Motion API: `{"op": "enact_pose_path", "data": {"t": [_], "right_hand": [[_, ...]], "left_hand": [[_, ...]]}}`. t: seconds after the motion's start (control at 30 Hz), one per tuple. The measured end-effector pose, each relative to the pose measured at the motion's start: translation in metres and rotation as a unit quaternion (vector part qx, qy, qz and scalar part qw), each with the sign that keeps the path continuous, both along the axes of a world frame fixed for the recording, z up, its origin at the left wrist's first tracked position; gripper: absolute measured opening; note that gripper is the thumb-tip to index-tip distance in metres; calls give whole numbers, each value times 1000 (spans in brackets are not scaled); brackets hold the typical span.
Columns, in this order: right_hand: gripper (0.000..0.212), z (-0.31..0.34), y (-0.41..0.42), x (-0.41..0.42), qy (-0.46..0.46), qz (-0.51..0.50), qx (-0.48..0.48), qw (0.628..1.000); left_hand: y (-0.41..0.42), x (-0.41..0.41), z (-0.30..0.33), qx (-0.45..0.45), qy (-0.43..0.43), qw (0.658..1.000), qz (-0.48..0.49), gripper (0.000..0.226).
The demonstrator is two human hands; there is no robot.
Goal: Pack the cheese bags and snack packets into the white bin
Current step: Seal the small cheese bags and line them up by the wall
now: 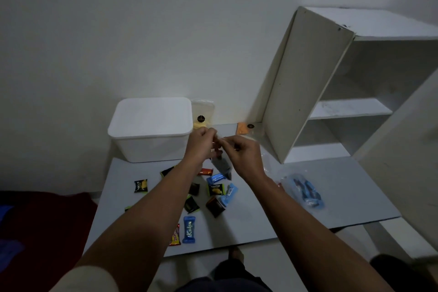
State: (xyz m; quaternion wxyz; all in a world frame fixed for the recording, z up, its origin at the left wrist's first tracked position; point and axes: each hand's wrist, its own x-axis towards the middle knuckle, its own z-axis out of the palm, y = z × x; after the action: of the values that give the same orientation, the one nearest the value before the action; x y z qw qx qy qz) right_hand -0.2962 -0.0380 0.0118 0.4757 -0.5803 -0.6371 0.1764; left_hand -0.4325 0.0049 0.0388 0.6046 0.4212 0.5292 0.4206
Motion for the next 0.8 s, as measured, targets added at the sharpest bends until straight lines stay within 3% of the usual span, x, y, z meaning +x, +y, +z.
{"op": "enact_pose_path", "data": {"t": [0.17, 0.47, 0.8], "right_hand": [[26, 11, -2, -3, 116, 21, -89, 989], [15, 33, 13, -3, 182, 20, -166, 969], [16, 54, 22, 1, 240, 17, -197, 950]], "left_hand": [[0, -5, 3, 36, 54, 995, -71, 24], [10, -13, 17, 162, 198, 954, -155, 31], [14, -19, 25, 207, 208, 932, -212, 29]]}}
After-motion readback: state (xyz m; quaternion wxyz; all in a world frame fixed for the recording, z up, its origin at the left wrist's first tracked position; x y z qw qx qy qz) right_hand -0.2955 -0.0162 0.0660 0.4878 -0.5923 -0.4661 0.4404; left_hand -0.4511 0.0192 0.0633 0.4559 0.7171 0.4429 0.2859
